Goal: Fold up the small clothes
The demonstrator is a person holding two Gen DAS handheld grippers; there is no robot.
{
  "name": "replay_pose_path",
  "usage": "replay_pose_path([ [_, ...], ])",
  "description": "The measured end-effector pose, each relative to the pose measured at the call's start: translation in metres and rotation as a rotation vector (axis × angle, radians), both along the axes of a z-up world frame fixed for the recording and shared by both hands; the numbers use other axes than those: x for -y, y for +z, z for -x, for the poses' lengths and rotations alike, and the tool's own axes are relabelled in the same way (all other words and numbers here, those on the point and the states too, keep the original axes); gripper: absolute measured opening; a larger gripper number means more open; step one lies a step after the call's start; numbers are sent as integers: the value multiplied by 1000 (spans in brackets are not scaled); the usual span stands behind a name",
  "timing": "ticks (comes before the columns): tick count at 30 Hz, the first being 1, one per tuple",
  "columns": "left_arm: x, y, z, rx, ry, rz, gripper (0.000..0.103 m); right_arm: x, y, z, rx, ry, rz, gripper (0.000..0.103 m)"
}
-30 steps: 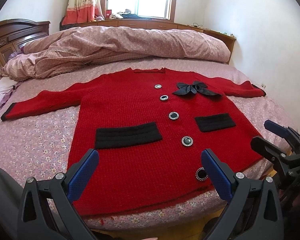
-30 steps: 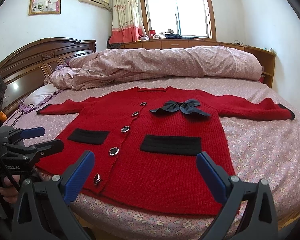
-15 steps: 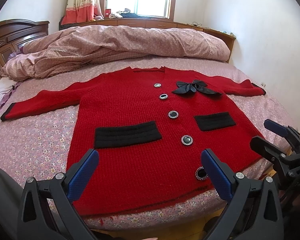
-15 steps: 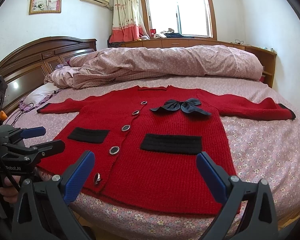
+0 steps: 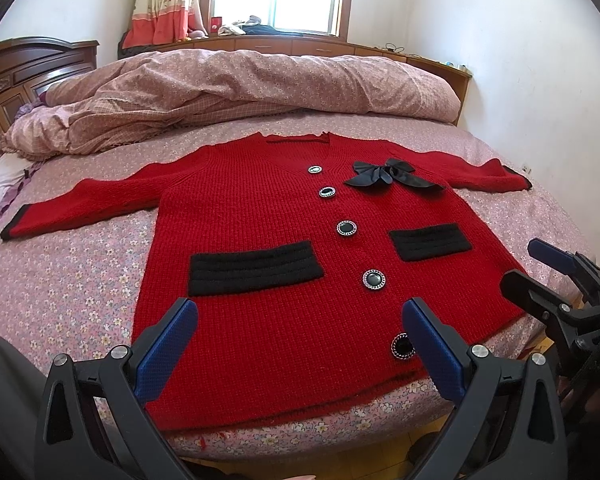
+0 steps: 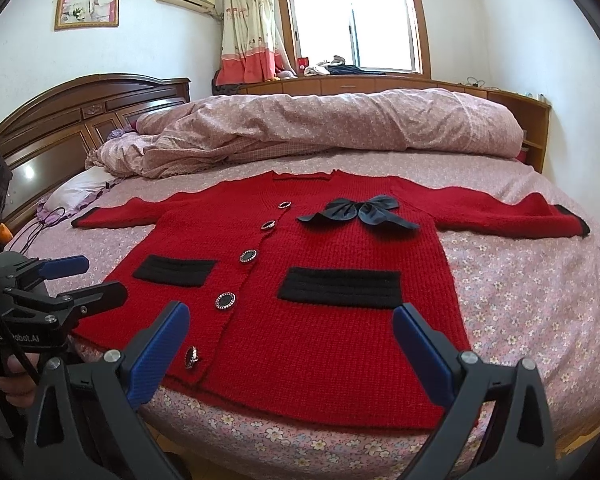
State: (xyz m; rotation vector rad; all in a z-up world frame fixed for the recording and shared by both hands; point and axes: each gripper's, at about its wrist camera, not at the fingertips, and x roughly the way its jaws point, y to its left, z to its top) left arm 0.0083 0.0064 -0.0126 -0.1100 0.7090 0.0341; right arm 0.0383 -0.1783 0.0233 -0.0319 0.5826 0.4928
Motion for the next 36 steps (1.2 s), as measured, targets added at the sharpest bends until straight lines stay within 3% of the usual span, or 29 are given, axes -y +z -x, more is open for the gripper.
replay_pose_path([
  [14, -1, -1, -1, -14, 5, 3, 99, -3, -1, 0, -3, 7, 3, 103],
  [19, -23, 8, -9, -11, 61, 71, 99, -11, 3, -16, -37, 17, -37, 103],
  [24, -70, 13, -25, -46, 117, 188, 99, -24, 11, -44, -62, 28, -73, 103],
  [31, -164, 20, -51, -60, 284, 113, 99, -50, 20, -89, -80, 55, -90, 103],
  [36, -271, 10, -68, -84, 484, 221, 99, -64, 32, -116, -11, 72, -2, 103],
])
